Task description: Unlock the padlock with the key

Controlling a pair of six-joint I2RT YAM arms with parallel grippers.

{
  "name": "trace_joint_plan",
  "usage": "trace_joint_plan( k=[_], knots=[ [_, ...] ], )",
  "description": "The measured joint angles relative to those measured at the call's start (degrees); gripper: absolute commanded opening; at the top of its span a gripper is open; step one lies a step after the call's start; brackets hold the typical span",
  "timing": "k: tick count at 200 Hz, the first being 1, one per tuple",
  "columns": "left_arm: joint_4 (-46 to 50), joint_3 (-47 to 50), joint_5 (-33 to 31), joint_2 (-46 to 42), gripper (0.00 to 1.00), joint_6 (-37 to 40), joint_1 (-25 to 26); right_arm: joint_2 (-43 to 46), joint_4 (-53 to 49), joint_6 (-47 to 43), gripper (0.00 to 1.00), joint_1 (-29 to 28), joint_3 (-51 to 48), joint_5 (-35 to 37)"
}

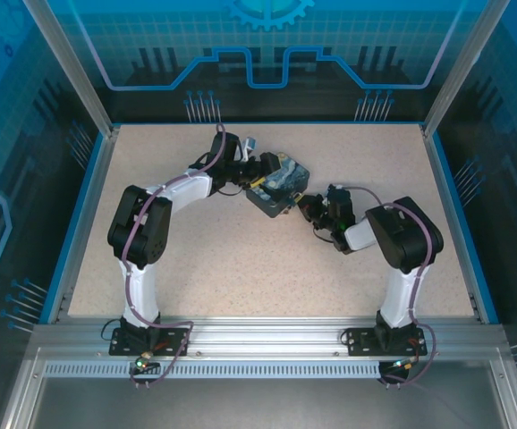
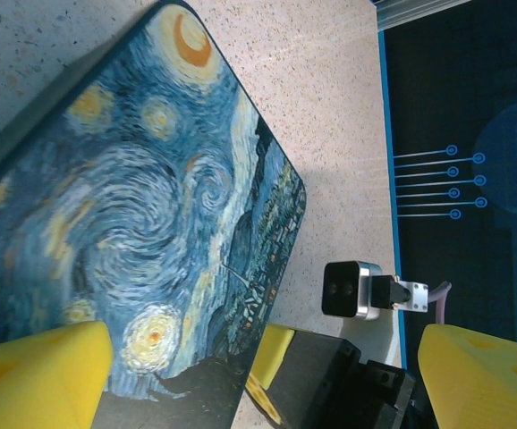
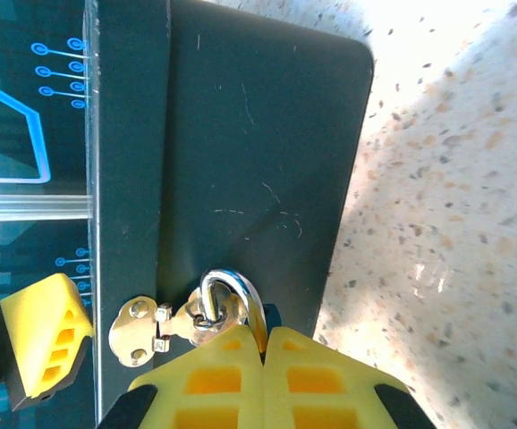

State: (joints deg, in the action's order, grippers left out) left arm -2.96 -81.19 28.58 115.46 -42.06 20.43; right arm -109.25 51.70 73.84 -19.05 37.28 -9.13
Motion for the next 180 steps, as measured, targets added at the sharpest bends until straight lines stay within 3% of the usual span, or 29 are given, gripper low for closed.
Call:
trace_joint_plan(
  k=[68,126,180],
  knots=[
    [-0.2,0.0,0.2,0.0,0.91,0.0,0.0,1.8,-3.0,-1.0,0.02,2.3,-0.7,-1.5],
    [0.0,0.0,0.1,0.0,0.91,0.5,0.1,1.8,-16.3,-3.0,0.02,2.4,6.6,-2.1],
    [6.1,-2.9,-3.3,-0.4,0.91,3.8,2.8,1.8,-21.7,-4.1,0.02,2.3,9.2,-2.0]
  ],
)
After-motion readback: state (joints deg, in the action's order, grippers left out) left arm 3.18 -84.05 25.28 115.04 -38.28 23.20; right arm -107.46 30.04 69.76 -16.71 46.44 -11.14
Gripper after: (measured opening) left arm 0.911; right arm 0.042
